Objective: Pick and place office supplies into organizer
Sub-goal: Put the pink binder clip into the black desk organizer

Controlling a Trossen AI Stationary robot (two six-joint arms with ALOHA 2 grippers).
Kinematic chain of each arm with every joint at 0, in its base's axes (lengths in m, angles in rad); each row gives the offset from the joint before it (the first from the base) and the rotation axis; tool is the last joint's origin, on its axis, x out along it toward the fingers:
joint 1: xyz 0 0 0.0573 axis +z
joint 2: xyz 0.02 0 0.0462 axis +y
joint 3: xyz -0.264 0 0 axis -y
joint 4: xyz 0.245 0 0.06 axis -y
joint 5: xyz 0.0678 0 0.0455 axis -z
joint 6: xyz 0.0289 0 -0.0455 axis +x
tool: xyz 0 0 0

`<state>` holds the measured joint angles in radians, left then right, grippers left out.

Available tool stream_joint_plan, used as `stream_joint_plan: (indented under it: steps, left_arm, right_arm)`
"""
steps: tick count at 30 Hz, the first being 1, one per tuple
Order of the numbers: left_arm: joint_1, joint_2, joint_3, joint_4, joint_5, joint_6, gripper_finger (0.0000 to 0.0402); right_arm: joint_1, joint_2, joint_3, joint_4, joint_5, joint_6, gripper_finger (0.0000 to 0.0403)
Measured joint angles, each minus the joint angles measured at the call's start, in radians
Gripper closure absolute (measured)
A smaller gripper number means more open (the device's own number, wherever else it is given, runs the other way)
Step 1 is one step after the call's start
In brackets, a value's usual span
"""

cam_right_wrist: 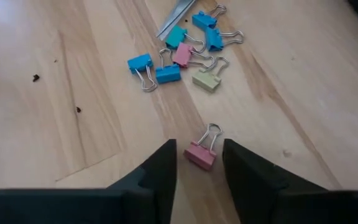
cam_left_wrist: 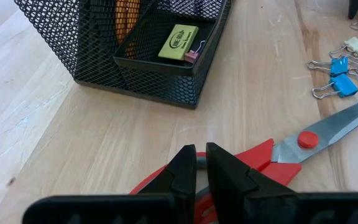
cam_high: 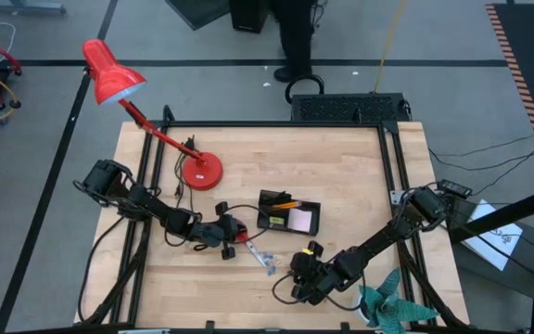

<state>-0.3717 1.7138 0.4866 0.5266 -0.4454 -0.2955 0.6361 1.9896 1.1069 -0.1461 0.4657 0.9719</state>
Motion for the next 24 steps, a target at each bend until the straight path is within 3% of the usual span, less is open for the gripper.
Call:
stream_joint_plan:
  steps: [9,24]
  left_arm:
    - [0.000,0.000,0.000,0.000,0.000,0.000,0.0355]
    - [0.000,0.000,0.000,-0.002,-0.001,0.002,0.0355]
  right_arm:
    - [0.000,-0.001,-0.001,0.000,0.011,-0.039,0.0359]
    - [-0.025,-0.099,-0.004,0.016,0.040,-0.188,0.0350]
